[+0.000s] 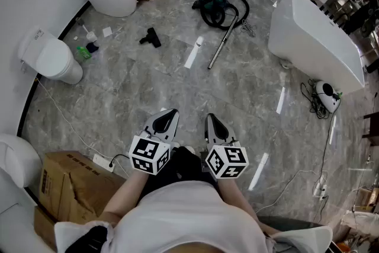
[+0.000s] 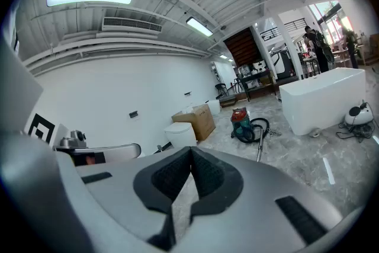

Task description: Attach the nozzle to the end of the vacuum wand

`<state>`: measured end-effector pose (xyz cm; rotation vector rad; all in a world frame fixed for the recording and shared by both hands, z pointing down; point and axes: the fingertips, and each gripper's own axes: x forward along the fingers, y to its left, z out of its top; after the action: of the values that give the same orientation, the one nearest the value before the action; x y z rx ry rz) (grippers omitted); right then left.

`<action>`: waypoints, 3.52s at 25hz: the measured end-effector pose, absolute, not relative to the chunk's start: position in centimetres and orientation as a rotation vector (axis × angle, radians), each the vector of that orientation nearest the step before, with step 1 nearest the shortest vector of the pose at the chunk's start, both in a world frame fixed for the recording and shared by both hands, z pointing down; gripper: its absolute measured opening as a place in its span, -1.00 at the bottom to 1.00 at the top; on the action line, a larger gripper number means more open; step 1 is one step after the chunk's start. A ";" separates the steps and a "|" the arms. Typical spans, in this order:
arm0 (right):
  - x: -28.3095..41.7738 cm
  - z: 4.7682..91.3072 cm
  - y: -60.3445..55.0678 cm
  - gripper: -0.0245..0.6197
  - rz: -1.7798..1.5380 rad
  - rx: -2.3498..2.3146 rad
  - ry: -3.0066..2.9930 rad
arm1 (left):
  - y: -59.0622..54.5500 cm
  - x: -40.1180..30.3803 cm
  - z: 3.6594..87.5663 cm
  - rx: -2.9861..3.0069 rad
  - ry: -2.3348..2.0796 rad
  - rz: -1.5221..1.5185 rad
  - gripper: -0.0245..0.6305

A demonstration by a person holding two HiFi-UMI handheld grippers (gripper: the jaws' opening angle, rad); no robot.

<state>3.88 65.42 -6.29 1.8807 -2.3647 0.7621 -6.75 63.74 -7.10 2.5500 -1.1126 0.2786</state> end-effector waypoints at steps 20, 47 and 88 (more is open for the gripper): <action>4.1 -6.1 65.1 -0.88 0.739 1.868 -2.344 | 62.7 -7.6 -7.0 2.515 -1.106 0.233 -0.89; 4.9 -6.2 55.5 -0.87 0.716 1.992 -2.391 | 54.5 -11.4 -5.3 2.475 -1.179 0.222 -0.89; 10.9 -3.8 29.9 -0.87 0.824 1.697 -2.523 | 30.8 -5.7 -4.0 2.296 -1.441 0.170 -0.89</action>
<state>10.91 29.85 -3.85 1.6968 -2.5230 0.8236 -5.70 30.84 -4.04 2.2963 -1.4414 0.1697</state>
